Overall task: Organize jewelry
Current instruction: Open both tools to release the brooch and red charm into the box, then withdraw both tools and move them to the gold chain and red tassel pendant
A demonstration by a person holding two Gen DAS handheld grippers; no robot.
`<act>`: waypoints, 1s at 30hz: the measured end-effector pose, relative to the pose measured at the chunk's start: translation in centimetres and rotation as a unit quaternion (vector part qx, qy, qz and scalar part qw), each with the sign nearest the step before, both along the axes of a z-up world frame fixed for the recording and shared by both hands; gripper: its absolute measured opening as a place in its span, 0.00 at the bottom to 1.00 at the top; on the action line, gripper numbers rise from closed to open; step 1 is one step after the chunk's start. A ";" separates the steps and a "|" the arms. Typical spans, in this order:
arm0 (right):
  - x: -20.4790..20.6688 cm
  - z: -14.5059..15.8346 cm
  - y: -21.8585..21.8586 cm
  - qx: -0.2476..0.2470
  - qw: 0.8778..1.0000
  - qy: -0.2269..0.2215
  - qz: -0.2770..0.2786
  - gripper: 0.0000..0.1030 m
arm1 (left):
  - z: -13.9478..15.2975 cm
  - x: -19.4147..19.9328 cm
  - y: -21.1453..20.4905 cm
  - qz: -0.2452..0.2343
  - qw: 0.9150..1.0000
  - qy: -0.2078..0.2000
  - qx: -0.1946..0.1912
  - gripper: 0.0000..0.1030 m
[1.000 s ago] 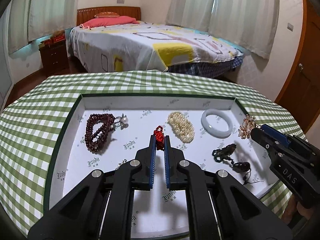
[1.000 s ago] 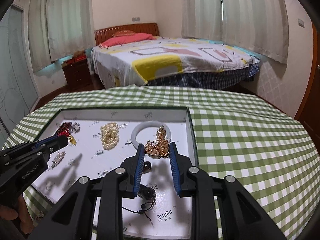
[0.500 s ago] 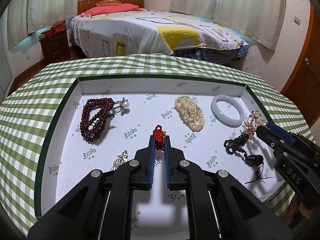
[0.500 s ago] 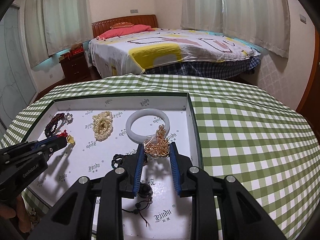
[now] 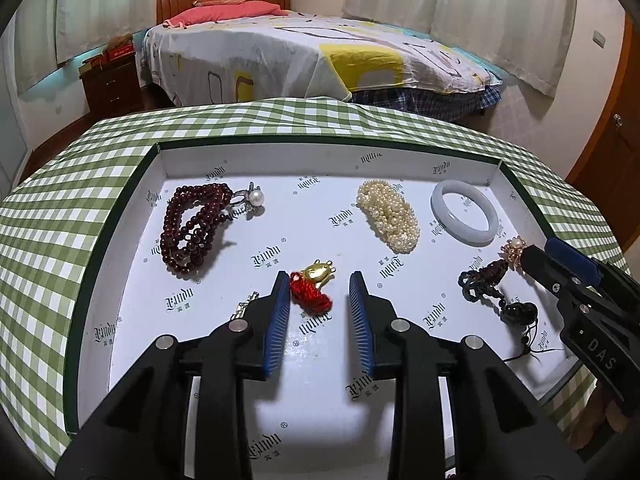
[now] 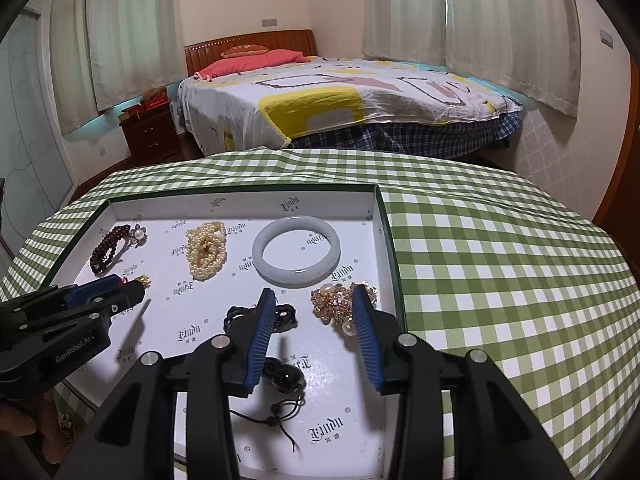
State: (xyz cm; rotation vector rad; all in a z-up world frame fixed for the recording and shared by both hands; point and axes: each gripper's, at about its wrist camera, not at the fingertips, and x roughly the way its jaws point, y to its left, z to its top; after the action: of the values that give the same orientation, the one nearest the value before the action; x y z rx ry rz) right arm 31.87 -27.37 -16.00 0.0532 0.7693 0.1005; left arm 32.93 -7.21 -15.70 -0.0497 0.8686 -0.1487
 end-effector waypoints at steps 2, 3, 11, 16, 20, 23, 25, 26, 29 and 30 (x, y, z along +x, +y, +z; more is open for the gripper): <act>-0.1 0.0 0.0 0.000 1.000 -0.002 0.000 0.42 | 0.0 0.0 0.0 0.001 1.000 -0.002 0.001 0.40; -0.1 0.1 0.0 0.000 1.000 -0.002 0.000 0.43 | 0.1 0.0 0.0 0.003 1.000 -0.004 0.001 0.49; -0.5 0.4 0.1 0.002 1.000 -0.011 -0.002 0.45 | 1.0 -0.6 0.1 0.006 1.000 -0.017 0.000 0.53; -1.0 1.2 0.2 0.001 1.000 -0.023 -0.005 0.52 | 1.9 -1.3 0.1 0.006 0.999 -0.034 0.007 0.59; -1.7 1.9 0.3 0.004 1.000 -0.030 -0.007 0.52 | 2.9 -2.2 0.4 0.006 0.999 -0.046 0.006 0.62; -2.4 2.4 0.4 0.003 0.999 -0.037 -0.008 0.53 | 3.8 -3.0 0.9 0.008 0.998 -0.058 0.004 0.65; -2.9 2.7 0.4 0.004 0.999 -0.040 -0.009 0.54 | 4.3 -3.6 1.1 0.011 0.998 -0.065 0.004 0.66; -3.3 2.9 0.5 0.005 0.999 -0.042 -0.009 0.54 | 4.6 -3.9 1.2 0.012 0.998 -0.068 0.004 0.67; -4.2 3.4 0.7 0.007 0.999 -0.046 -0.009 0.55 | 5.5 -4.8 1.6 0.015 0.997 -0.079 0.004 0.71; -4.4 3.6 0.8 0.008 0.999 -0.047 -0.008 0.55 | 5.8 -5.3 1.8 0.017 0.996 -0.084 0.003 0.72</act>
State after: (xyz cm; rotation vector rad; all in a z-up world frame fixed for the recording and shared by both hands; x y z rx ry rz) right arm 27.50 -26.55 -12.45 0.0695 0.6744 0.0925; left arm 27.62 -5.44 -9.88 -0.0446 0.7001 -0.1166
